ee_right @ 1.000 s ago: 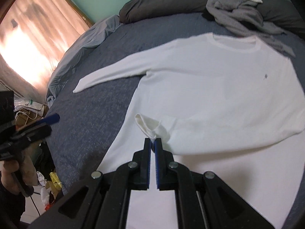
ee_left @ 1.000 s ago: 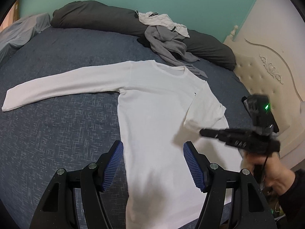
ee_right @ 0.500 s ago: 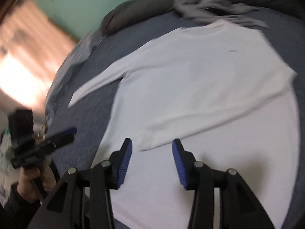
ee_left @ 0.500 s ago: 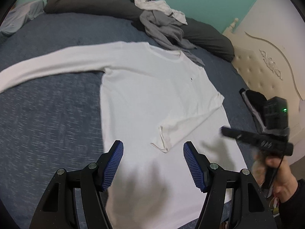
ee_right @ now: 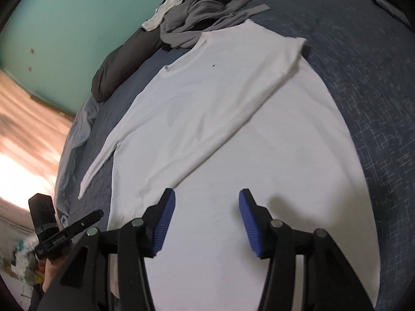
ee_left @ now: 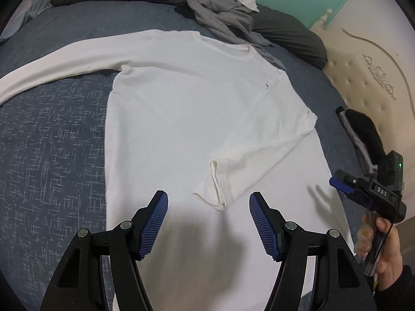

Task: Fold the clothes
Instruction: 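Move the left gripper to the folded sleeve and pinch it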

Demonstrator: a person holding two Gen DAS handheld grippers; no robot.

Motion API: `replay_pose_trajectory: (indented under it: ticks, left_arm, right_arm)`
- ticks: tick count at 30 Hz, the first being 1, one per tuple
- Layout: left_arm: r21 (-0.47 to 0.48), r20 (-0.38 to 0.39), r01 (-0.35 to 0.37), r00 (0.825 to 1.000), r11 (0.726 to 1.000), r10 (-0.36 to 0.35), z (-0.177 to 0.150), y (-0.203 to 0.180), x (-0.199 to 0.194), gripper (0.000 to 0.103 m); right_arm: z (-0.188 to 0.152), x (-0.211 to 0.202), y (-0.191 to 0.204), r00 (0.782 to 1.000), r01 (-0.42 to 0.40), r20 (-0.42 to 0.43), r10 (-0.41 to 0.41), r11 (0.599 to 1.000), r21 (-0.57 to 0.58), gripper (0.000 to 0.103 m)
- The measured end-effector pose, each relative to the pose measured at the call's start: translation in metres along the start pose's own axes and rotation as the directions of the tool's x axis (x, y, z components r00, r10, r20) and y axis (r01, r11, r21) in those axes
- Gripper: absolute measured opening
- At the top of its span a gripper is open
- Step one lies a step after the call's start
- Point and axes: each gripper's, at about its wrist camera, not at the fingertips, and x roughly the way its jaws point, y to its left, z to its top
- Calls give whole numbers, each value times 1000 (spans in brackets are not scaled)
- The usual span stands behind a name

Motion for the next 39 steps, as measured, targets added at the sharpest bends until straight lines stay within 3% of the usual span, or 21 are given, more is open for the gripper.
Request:
replay_pose_trajectory:
  ticks: [8, 13, 22, 25, 27, 39]
  left_arm:
    - [38, -11, -38, 999, 999, 38, 7, -15, 19, 69]
    - [71, -33, -50, 998, 996, 52, 8, -25, 29, 69]
    - [41, -40, -43, 998, 998, 44, 9, -31, 47, 64]
    - [37, -43, -42, 998, 998, 44, 11, -30, 54, 55]
    - [16, -47, -36, 998, 999, 36, 13, -26, 58, 43]
    - [4, -47, -23, 999, 1000, 23, 20, -23, 70, 24]
  right_arm:
    - [10, -1, -18, 995, -67, 68, 68, 998, -13, 53]
    - [8, 1, -25, 996, -75, 55, 77, 997, -37, 55]
    - [14, -9, -32, 992, -62, 110, 67, 997, -43, 58]
    - [16, -9, -35, 991, -63, 112, 67, 997, -36, 58]
    - [17, -8, -37, 991, -64, 115, 67, 998, -30, 58]
    - [17, -5, -41, 991, -75, 106, 77, 997, -24, 58]
